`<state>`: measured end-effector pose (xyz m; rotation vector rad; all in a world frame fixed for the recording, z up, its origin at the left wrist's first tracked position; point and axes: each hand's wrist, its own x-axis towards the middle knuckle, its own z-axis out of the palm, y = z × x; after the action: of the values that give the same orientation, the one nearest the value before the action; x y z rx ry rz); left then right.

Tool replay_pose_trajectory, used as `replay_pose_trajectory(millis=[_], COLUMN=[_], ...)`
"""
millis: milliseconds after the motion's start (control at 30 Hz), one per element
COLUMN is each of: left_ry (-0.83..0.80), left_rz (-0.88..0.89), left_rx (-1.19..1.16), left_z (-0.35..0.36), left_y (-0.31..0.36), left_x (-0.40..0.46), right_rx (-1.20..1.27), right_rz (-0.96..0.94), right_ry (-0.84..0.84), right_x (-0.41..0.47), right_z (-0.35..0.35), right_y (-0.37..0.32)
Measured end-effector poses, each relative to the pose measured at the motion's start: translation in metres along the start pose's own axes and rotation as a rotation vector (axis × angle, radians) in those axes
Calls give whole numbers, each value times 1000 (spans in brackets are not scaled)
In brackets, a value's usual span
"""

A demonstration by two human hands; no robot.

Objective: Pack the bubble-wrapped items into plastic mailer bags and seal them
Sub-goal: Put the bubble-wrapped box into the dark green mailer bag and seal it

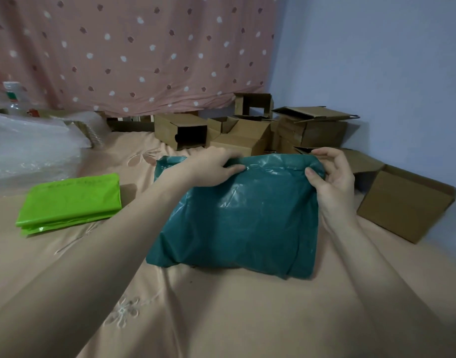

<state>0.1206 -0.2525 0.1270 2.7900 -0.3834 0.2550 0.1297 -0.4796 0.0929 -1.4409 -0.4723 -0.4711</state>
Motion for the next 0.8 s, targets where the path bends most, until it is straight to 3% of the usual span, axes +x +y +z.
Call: replay_pose_trajectory(millis=[100, 200, 300, 433, 567, 700, 800], left_ry=[114, 222, 269, 284, 282, 218, 276], left_rz=[19, 17, 35, 51, 59, 14, -15], left_rx=[-72, -150, -196, -220, -168, 40, 85], left_z=[1, -1, -6, -11, -11, -11, -8], left_y=[0, 4, 9, 14, 12, 10, 8], left_x=[-9, -17, -25, -34, -41, -46, -47], right_rx=[-77, -418, -764, -1095, -1019, -941, -950], right_rz=[17, -213, -488, -355, -308, -301, -290], right_ry=[28, 41, -180, -518, -526, -461, -463], right_x=[2, 1, -4, -5, -5, -7, -6], right_z=[-1, 0, 16, 40, 45, 47, 43], right_y=[-2, -13, -34, -42, -35, -30, -31])
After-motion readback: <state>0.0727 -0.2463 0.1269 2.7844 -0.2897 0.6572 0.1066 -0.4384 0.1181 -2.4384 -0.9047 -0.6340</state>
